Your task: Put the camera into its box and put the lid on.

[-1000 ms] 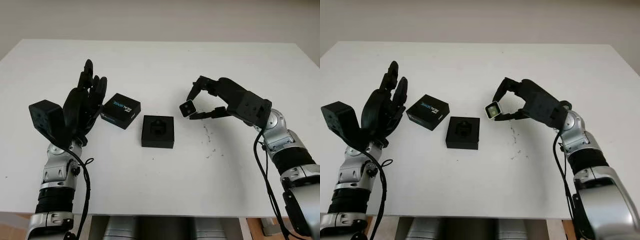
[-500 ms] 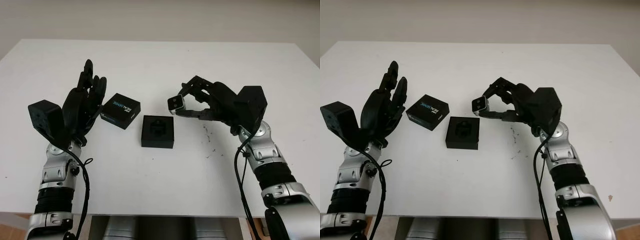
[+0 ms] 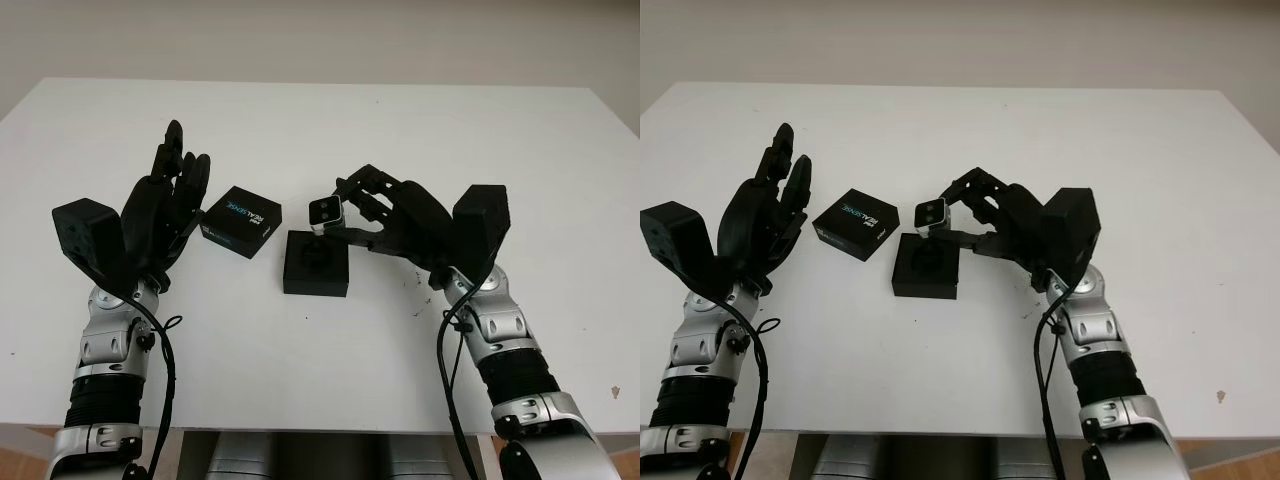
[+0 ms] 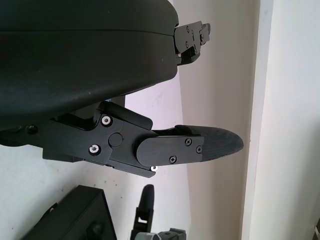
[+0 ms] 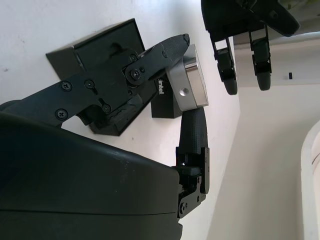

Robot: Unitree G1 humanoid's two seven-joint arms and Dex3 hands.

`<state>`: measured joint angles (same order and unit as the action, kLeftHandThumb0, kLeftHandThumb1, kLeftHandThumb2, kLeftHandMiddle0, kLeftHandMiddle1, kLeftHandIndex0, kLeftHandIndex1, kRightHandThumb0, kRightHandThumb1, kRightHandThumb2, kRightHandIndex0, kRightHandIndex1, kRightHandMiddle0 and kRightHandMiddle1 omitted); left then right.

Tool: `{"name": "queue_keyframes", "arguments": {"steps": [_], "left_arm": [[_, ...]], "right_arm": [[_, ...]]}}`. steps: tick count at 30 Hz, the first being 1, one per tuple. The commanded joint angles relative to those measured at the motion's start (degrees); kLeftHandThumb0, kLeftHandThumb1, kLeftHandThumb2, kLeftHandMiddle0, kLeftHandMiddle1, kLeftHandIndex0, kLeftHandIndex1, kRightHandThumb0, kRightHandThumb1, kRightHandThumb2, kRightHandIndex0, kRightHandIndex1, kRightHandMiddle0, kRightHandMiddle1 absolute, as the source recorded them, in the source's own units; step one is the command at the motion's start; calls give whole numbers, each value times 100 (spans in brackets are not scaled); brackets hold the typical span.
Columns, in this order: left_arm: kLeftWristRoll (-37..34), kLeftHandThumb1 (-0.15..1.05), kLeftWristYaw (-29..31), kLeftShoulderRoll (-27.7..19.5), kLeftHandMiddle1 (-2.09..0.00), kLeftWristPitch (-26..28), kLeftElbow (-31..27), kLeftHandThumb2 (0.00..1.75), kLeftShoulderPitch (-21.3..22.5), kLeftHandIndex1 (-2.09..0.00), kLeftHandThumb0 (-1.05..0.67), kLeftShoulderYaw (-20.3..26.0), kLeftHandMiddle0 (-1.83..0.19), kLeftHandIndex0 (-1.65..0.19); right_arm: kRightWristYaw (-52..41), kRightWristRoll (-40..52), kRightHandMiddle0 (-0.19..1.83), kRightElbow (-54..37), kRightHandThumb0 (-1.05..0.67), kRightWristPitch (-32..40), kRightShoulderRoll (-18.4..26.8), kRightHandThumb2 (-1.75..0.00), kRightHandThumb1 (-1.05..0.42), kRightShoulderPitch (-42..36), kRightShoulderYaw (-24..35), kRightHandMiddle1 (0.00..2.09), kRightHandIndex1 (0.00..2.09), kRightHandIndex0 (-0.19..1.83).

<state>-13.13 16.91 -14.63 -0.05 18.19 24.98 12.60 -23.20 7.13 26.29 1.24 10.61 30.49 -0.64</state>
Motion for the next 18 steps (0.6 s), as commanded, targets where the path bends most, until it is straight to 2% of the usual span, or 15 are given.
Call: {"name": "queue_keyframes", "arguments": {"steps": [1,18], "left_arm": [[-40,105,15,-56,0,7,-114,43,-55,0,-67,30,19,19],[-53,105,-4,-61,0,67,-172,44,-88,0,-68,52,19,19]], "right_arm": [[13,2,26,-120,-40,53,-76,-5,-90,-53,-23,183,4,11],[337,-264,25,185,-38,-1,-216,-5,-89,41,-64,186,5,13]]}}
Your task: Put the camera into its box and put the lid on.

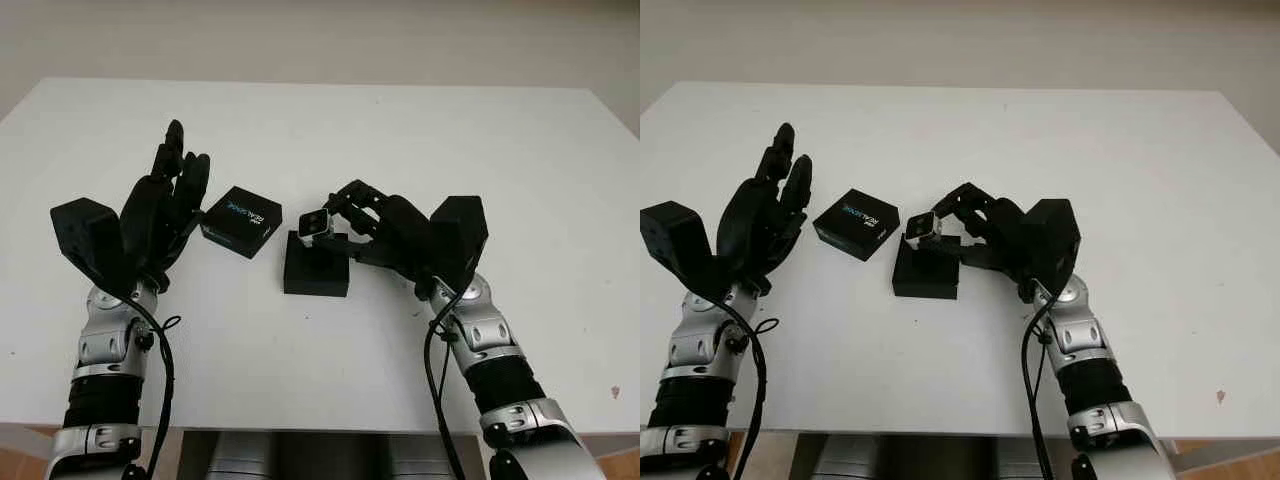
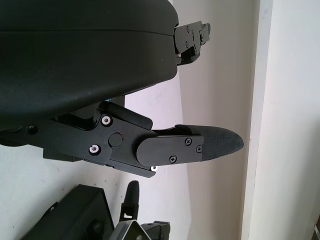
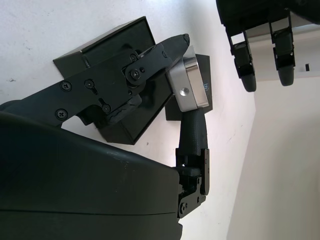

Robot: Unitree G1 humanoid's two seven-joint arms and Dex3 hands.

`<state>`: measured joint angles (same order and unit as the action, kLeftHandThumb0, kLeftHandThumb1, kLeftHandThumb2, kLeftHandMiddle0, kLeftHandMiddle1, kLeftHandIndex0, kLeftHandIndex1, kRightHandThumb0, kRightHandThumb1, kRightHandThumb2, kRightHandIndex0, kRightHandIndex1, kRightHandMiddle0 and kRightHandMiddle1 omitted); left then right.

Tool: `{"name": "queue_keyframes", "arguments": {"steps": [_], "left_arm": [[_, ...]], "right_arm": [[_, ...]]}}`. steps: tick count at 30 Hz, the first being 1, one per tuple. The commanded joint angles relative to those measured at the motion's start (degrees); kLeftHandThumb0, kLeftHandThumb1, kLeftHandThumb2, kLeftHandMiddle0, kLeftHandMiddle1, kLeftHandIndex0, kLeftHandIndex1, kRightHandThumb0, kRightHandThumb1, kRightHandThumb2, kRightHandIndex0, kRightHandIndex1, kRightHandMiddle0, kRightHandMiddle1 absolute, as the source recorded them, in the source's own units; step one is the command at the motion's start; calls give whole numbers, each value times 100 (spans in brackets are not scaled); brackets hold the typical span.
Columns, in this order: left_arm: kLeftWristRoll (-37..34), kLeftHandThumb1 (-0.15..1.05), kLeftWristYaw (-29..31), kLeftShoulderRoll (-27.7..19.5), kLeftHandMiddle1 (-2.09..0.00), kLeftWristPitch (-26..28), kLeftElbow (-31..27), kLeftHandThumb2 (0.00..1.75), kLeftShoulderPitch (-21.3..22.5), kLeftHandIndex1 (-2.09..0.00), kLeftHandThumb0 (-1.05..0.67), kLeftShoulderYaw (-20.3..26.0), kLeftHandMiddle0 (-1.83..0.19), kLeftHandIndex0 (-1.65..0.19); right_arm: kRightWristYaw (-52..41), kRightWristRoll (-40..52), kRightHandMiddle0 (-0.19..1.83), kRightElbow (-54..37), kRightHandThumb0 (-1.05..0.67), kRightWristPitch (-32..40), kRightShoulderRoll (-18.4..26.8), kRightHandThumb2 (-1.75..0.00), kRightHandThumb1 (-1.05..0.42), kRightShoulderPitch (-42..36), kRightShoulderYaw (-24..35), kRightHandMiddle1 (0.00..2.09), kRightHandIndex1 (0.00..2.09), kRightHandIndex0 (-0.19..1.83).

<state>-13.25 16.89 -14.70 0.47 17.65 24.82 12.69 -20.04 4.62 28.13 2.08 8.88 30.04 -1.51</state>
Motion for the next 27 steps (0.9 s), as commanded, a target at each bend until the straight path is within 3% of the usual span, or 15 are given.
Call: {"name": "queue_keyframes", "arguments": {"steps": [1,27], "left_arm": [[-42,105,4,-54,0,11,-115,43,-72,0,-68,40,19,19],[-45,105,-4,-44,0,43,-137,43,-78,-1,-68,45,19,19]], "right_arm": [[40,-20,25,21,-38,-84,-43,-5,-89,96,28,185,5,13],[70,-349,34,250,-41,-252,-125,-5,-88,73,-200,179,6,17]]}}
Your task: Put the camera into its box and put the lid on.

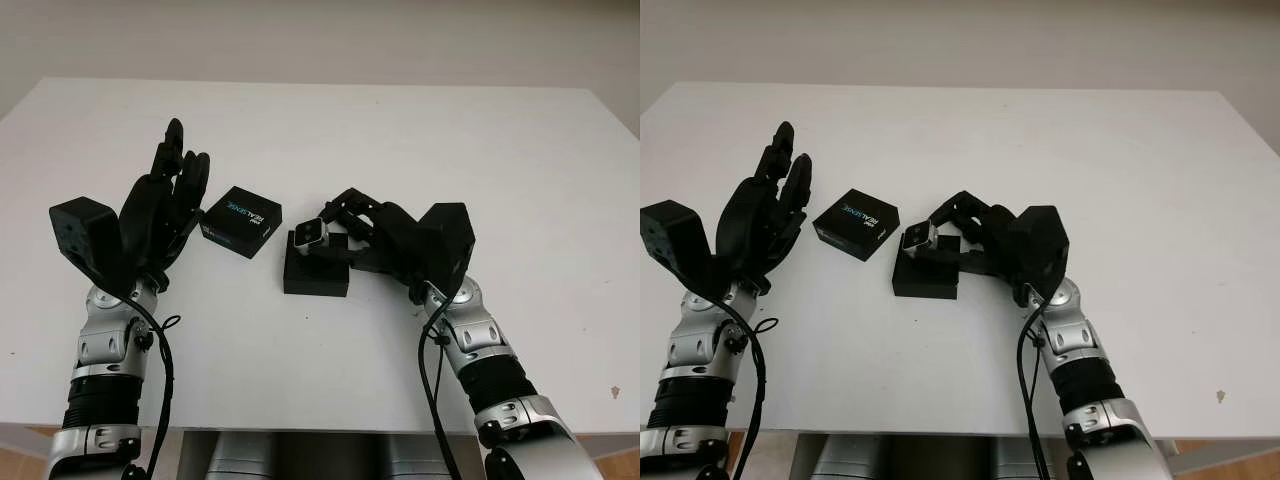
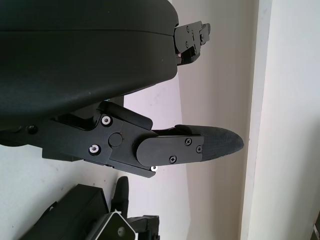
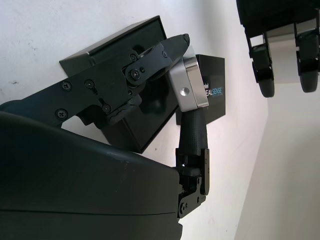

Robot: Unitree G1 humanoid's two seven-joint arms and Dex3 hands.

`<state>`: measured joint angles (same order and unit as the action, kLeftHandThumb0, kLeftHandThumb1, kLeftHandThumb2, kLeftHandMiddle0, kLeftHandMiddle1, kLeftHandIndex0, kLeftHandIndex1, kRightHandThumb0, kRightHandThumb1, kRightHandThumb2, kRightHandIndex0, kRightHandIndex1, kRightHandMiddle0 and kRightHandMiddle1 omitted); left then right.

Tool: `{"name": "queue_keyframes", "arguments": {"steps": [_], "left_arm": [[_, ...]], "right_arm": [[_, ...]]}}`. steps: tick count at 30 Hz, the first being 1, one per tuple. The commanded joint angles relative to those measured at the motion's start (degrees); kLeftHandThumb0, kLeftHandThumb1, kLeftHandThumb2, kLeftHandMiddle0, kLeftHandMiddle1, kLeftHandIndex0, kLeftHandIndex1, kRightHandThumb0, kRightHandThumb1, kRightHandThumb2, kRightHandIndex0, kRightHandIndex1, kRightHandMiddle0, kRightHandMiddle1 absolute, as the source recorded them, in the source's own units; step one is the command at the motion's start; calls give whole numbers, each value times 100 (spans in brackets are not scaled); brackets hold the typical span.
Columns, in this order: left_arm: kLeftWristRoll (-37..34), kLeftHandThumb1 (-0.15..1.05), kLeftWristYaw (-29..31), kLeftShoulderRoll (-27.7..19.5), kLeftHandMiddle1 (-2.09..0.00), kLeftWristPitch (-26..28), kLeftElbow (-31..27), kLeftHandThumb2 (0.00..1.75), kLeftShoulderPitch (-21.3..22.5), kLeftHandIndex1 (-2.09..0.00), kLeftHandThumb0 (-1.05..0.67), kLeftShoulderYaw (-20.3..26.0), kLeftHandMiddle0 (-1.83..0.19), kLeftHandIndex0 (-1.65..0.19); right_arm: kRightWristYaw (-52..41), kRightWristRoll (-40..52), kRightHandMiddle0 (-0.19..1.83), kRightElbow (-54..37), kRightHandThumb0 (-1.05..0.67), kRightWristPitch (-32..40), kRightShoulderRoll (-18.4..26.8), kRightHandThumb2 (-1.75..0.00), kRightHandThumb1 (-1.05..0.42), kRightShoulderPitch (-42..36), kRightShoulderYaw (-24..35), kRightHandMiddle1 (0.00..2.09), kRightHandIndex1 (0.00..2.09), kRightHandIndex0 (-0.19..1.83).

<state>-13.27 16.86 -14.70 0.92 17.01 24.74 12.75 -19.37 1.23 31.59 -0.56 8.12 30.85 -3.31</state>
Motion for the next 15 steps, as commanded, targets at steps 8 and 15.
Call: {"name": "queue_keyframes", "arguments": {"steps": [8,15], "left_arm": [[-16,105,-8,-52,-1,-15,-76,44,-86,-2,-68,24,19,19],[-12,105,0,-67,0,-12,-101,44,-98,-1,-68,23,19,19]], "right_arm": [[28,-130,34,-147,-39,44,-57,-5,-87,-58,-131,179,6,17],[78,-140,33,-148,-40,0,-41,-5,-87,-102,-128,179,6,18]]}}
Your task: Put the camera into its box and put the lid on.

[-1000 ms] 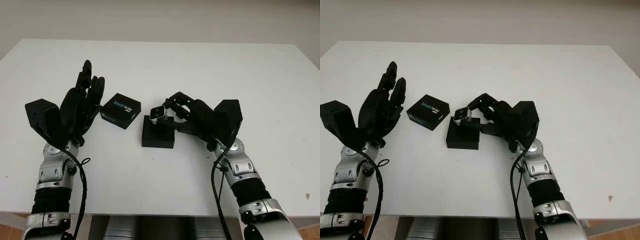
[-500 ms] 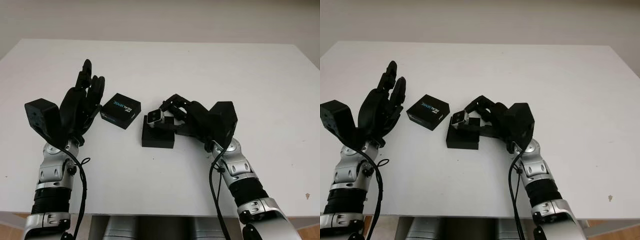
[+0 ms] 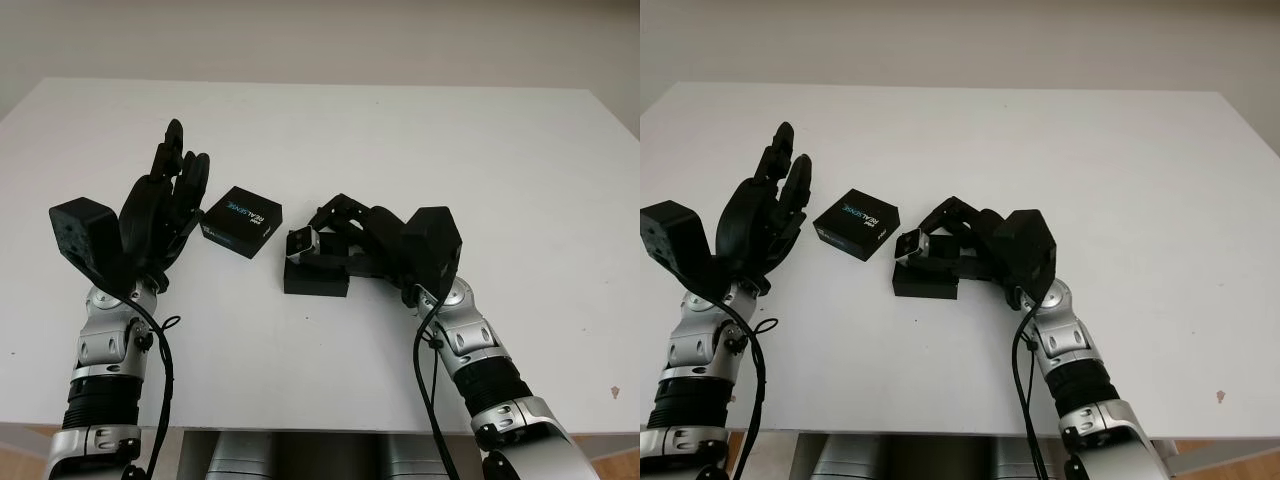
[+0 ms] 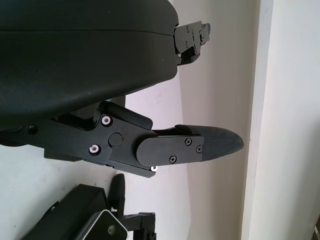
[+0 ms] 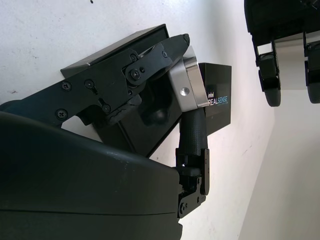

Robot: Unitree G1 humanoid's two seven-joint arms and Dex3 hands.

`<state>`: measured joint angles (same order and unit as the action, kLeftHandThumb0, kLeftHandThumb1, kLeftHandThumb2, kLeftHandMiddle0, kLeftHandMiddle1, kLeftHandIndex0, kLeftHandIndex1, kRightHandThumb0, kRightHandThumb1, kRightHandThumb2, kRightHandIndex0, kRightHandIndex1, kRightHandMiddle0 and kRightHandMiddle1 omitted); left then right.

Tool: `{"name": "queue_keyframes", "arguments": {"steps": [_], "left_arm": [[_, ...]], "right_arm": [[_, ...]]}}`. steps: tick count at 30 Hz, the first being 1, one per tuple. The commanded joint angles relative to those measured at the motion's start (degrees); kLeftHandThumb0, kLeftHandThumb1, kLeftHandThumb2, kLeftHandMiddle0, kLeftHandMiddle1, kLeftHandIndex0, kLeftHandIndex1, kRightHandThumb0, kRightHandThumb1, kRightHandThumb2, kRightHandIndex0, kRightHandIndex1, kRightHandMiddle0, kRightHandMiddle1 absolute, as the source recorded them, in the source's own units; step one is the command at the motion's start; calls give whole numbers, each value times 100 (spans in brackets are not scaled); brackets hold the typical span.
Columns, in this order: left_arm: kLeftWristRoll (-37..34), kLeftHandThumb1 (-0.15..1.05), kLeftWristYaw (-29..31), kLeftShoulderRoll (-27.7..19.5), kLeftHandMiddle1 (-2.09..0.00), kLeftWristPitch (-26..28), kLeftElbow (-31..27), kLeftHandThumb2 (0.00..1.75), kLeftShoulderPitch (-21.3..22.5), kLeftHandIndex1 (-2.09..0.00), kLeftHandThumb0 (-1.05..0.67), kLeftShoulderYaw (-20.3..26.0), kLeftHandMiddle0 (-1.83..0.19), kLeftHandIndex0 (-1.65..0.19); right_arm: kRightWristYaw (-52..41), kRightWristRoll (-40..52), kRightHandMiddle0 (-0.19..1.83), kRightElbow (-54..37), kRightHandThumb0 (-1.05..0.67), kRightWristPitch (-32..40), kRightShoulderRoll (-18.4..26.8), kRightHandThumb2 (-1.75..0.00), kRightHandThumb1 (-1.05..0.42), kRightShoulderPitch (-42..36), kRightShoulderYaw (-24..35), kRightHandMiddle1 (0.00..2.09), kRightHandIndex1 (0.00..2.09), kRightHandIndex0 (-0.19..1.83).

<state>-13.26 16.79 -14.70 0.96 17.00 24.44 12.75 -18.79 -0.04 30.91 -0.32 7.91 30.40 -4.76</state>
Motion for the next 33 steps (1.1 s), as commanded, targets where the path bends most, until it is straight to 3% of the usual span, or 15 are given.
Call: {"name": "queue_keyframes", "arguments": {"steps": [1,20,33], "left_arm": [[-9,105,10,-69,0,-25,-100,44,-72,-1,-68,23,19,19],[-7,105,18,-82,0,28,-92,44,-42,-2,-67,24,19,19],[-11,105,41,-90,0,62,-62,42,0,0,-68,15,19,19]], "right_arm": [[25,-9,33,-80,-40,-30,-9,-6,-88,-58,28,179,6,18],[5,324,27,-276,-38,152,156,-6,-90,-20,473,180,4,13],[-29,276,27,-308,-38,212,166,-5,-89,-70,443,180,5,14]]}}
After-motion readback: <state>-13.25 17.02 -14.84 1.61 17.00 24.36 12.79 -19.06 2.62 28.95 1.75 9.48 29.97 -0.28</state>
